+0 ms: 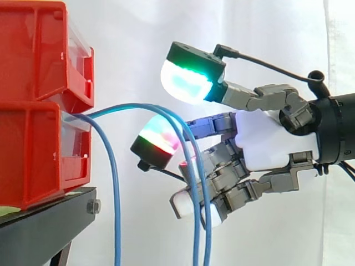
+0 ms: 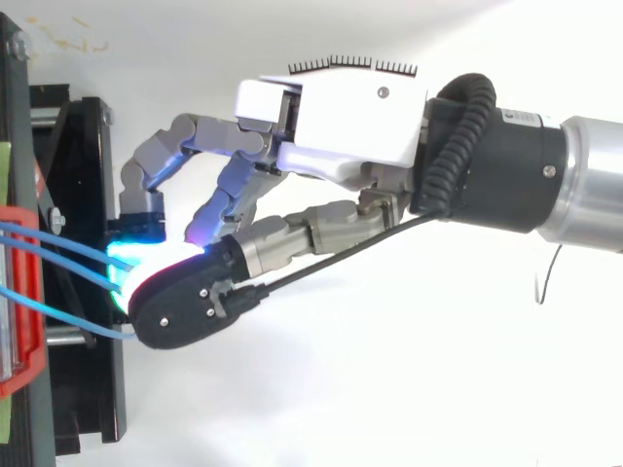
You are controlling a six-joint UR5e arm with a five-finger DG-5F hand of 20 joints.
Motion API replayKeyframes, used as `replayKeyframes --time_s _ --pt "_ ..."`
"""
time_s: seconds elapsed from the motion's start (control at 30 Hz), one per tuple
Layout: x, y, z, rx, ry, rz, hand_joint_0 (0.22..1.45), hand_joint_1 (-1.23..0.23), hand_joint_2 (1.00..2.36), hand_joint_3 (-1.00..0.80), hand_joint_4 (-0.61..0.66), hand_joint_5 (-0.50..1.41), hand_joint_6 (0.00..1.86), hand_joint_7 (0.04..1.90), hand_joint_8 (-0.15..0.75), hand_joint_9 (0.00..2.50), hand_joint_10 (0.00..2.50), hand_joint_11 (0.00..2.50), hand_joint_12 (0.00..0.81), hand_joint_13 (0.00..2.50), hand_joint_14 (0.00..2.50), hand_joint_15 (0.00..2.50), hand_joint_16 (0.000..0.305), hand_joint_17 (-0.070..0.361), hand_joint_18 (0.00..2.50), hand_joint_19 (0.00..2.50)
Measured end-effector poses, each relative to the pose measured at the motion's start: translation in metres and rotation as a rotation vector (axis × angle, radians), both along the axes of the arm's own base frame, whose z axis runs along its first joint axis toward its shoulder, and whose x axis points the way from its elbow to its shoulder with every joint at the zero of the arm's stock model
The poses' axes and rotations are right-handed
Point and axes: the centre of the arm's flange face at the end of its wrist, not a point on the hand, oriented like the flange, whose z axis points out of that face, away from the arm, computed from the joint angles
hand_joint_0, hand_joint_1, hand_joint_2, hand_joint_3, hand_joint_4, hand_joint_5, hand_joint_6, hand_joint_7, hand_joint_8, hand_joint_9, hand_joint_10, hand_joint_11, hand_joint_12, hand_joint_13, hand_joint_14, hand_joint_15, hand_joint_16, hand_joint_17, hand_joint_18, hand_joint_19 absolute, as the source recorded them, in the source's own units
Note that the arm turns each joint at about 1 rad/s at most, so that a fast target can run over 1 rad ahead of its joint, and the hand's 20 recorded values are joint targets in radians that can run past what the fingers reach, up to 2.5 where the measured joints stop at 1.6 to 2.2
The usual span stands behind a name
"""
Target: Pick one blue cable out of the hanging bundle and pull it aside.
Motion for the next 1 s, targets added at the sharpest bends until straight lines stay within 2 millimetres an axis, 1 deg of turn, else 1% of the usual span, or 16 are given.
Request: replayKeyframes --time_s 0.03,0.1,0.13,0.17,0.2,0.23,0.3,0.4,0.47,0.6,0.7,0.73,0.8,0.87,0.93,1.0 --pt "0.0000 0.0000 0.0000 0.000 0.000 0.000 0.57 -0.63 1.00 -0.49 -0.07 -0.09 0.90 1.03 0.282 1.20 0.02 0.67 0.349 0.93 0.02 0.59 0.045 0.102 0.84 0.72" --pt "0.0000 0.0001 0.0001 0.000 0.000 0.002 0.58 -0.67 1.01 -0.43 -0.04 -0.09 0.90 1.06 0.285 1.20 0.02 0.66 0.348 0.94 0.02 0.58 0.044 0.100 0.83 0.72" --pt "0.0001 0.0001 0.0001 0.001 0.000 0.003 0.59 -0.77 1.01 -0.35 0.00 -0.10 0.92 1.03 0.289 1.19 0.02 0.67 0.345 0.94 0.02 0.58 0.044 0.099 0.85 0.71" --pt "0.0001 -0.0001 0.0002 0.001 -0.001 0.003 0.61 -0.82 1.02 -0.32 0.01 -0.11 0.93 1.00 0.289 1.17 0.02 0.67 0.348 0.95 0.02 0.58 0.044 0.100 0.85 0.70" --pt "0.0001 -0.0004 0.0002 0.001 -0.001 0.004 0.64 -0.86 1.02 -0.30 -0.02 -0.12 0.94 0.98 0.283 1.16 0.02 0.68 0.348 0.95 0.02 0.58 0.044 0.100 0.86 0.70" --pt "0.0000 -0.0006 0.0002 0.001 -0.001 0.004 0.69 -0.89 1.02 -0.28 -0.08 -0.13 0.95 1.05 0.280 1.15 0.02 0.68 0.344 0.95 0.02 0.57 0.044 0.099 0.87 0.68" --pt "0.0000 -0.0006 0.0002 0.001 -0.001 0.005 0.73 -0.91 1.02 -0.29 -0.12 -0.14 0.96 1.07 0.270 1.14 0.02 0.69 0.340 0.95 0.02 0.57 0.044 0.098 0.87 0.69" --pt "-0.0002 -0.0014 0.0001 0.001 0.001 0.005 0.80 -0.90 1.00 -0.48 -0.17 -0.15 0.97 1.11 0.252 1.13 0.02 0.69 0.331 0.94 0.02 0.57 0.043 0.097 0.86 0.68" --pt "-0.0005 -0.0016 -0.0001 0.001 0.003 0.005 0.80 -0.90 1.00 -0.50 -0.20 -0.16 0.98 1.10 0.238 1.10 0.02 0.69 0.333 0.94 0.02 0.57 0.043 0.096 0.87 0.68" --pt "-0.0008 -0.0026 -0.0005 0.001 0.006 0.004 0.77 -0.92 1.00 -0.50 -0.22 -0.17 0.98 1.05 0.223 1.09 0.02 0.69 0.326 0.94 0.02 0.57 0.041 0.092 0.87 0.65" --pt "-0.0009 -0.0028 -0.0004 0.001 0.006 0.004 0.71 -0.97 1.00 -0.50 -0.20 -0.15 0.97 1.02 0.227 1.14 0.02 0.69 0.315 0.94 0.02 0.57 0.039 0.088 0.86 0.64" --pt "-0.0009 -0.0028 -0.0004 0.001 0.007 0.004 0.68 -0.98 1.00 -0.50 -0.19 -0.14 0.97 0.95 0.225 1.15 0.02 0.69 0.311 0.95 0.02 0.58 0.039 0.087 0.86 0.64" --pt "-0.0010 -0.0029 -0.0005 0.001 0.007 0.004 0.62 -0.97 1.00 -0.50 -0.17 -0.12 0.95 0.90 0.221 1.19 0.02 0.69 0.305 0.96 0.02 0.58 0.038 0.085 0.85 0.66" --pt "-0.0011 -0.0032 -0.0007 0.001 0.008 0.004 0.55 -0.91 1.00 -0.50 -0.15 -0.09 0.92 0.90 0.218 1.22 0.02 0.67 0.313 0.98 0.02 0.58 0.039 0.088 0.86 0.65" --pt "-0.0011 -0.0037 -0.0007 0.001 0.008 0.005 0.49 -0.79 1.00 -0.50 -0.16 -0.07 0.90 0.88 0.229 1.27 0.02 0.62 0.341 1.00 0.02 0.58 0.043 0.097 0.88 0.65" --pt "-0.0011 -0.0038 -0.0007 0.001 0.008 0.006 0.47 -0.67 1.00 -0.50 -0.17 -0.06 0.88 0.89 0.225 1.29 0.02 0.59 0.348 1.02 0.02 0.58 0.045 0.102 0.91 0.66"
